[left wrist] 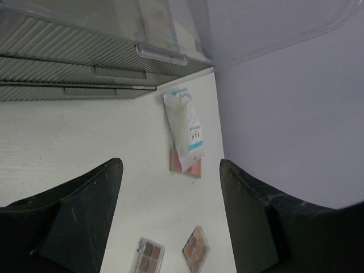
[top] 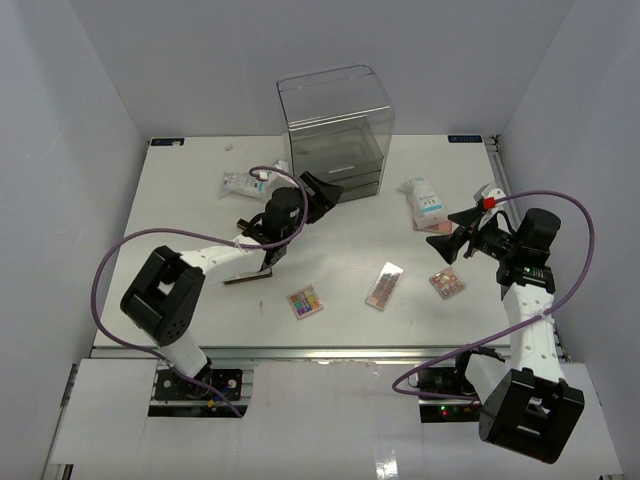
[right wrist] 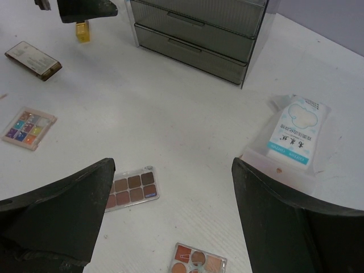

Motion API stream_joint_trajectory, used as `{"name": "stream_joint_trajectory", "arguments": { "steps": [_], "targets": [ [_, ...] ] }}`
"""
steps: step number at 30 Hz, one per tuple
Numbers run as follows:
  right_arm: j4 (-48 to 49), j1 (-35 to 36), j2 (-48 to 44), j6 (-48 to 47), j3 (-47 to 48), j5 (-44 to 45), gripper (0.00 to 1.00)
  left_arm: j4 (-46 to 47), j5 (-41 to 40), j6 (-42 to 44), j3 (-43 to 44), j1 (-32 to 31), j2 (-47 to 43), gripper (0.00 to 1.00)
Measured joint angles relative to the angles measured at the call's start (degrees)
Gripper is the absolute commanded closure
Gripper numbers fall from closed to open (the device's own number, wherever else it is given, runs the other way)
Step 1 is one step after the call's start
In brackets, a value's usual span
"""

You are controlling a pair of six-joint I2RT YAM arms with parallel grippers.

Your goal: Organize the makeup

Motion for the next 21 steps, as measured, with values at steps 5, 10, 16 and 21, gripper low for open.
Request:
{"name": "stream_joint_trajectory", "arguments": {
  "steps": [5,10,16,21],
  "targets": [
    [0.83,0.00,-0.30,0.00,-0.10,-0.28,0.10,5.12,-10.68,-4.28,2.72,-3.02,5.83,0.32],
    [1.93,0.00,-0.63,0.02,-0.10,-0.56,0.10,7.24,-16.69,-6.62,7.69,-3.16,12.08,0.43],
    [2.15,0.00,-0.63,0.02,-0.12,-0.95,0.09,9.87,-19.10,-8.46,12.04,-2.49,16.71,0.53],
    [2.40,0.00,-0.65,0.00,-0.43,-1.15,0.09,10.55,-18.93,-10.36,13.94,-2.08,19.74,0.60]
  ]
}}
